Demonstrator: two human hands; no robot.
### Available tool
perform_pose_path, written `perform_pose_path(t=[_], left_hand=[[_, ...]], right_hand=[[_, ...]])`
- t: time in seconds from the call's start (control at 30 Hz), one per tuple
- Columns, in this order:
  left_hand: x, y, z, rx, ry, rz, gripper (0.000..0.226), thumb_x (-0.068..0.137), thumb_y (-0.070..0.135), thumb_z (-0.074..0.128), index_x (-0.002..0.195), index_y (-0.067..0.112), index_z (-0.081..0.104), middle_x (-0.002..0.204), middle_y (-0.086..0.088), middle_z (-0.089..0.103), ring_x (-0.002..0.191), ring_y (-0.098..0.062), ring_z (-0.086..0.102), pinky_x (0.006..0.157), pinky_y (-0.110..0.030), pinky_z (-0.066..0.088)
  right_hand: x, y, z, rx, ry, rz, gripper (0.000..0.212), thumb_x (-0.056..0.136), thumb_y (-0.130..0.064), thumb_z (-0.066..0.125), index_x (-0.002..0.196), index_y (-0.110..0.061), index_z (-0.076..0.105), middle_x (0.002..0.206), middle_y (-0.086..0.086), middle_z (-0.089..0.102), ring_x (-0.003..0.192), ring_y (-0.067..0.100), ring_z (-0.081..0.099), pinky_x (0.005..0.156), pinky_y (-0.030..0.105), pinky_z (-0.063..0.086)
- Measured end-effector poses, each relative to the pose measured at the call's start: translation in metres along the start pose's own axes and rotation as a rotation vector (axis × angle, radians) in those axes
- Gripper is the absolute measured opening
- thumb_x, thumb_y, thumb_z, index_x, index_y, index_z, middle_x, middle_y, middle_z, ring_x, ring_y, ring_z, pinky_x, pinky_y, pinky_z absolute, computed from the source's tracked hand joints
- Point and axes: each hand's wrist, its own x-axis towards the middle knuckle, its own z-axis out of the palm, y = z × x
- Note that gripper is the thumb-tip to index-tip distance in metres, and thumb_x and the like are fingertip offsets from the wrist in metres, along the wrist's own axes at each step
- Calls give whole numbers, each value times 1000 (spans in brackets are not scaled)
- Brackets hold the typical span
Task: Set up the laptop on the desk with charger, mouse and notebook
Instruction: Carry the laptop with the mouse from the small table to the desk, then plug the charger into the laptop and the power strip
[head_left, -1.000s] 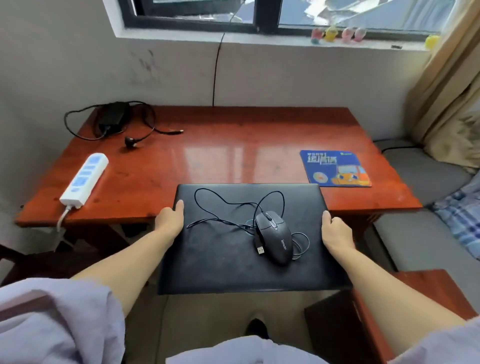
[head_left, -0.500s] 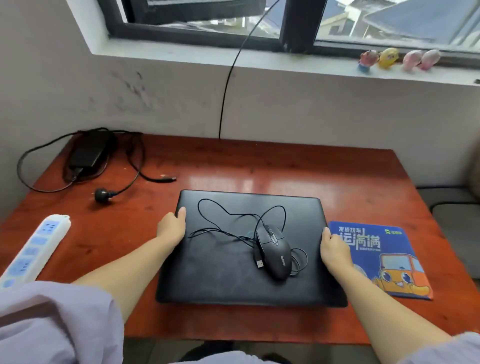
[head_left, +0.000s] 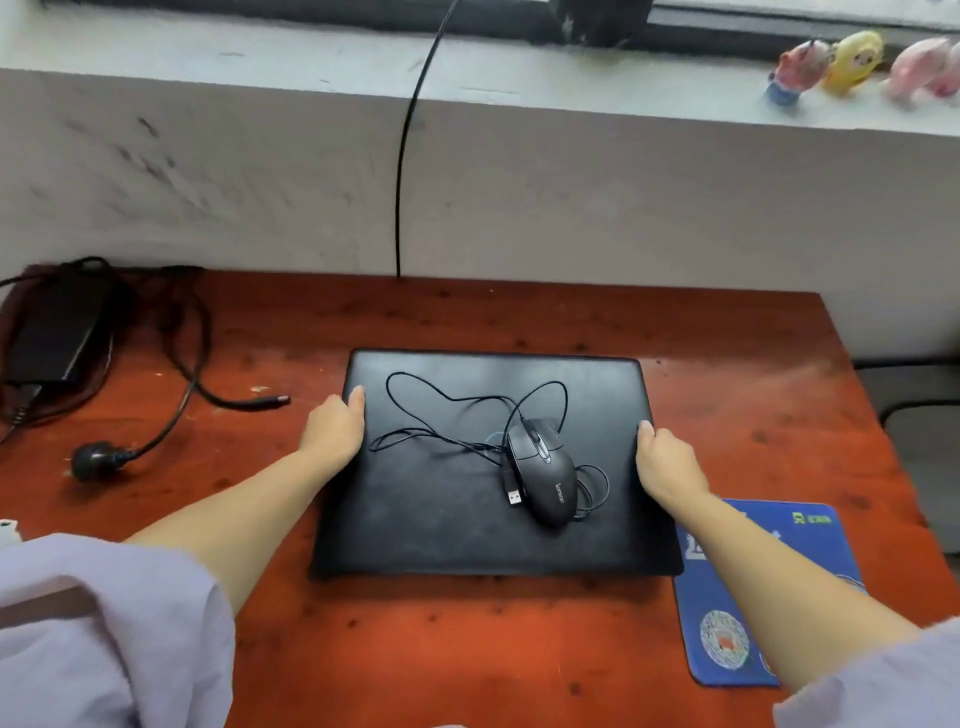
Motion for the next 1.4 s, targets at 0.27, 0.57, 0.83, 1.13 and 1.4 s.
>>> perform_pose_path(t=[0.27,0.57,0.83,1.13,1.4], left_hand=[[8,-2,-4,208,64,87,63,97,49,23,106,-2,59,117,-30,61,108,-44,56,89,-44,44],[-13,-4,-11,247,-86,59,50,98,40,29,119,-2,46,128,-31,53,117,-43,51,94,-43,41],[-34,-36,-32,208,-54,256,31,96,29,38,112,8,54,119,-17,59,110,-34,55,88,-41,45],[20,-79,-90,445,159,589,30,87,22,51,115,14,53,109,-9,58,103,-31,53,80,-43,47],[63,-105,-95,586,29,724,22,92,21,47,113,12,50,112,-9,52,104,-30,47,83,-40,40]], right_hand=[[14,1,-14,-354,-14,-197,47,101,-35,18,113,-2,51,115,23,61,104,37,58,83,43,44],[15,4,-14,-424,-73,-245,46,101,-31,16,125,-4,44,121,23,56,106,39,56,79,41,40],[-4,-56,-27,-284,284,-271,31,93,-18,45,118,-1,46,119,25,51,110,42,49,86,48,44],[-62,-240,28,-111,412,-630,27,94,-18,43,115,-8,56,112,14,60,102,34,54,79,41,43],[-50,-312,93,-399,74,-585,33,98,-27,32,115,-9,53,118,14,56,109,34,51,89,43,40]])
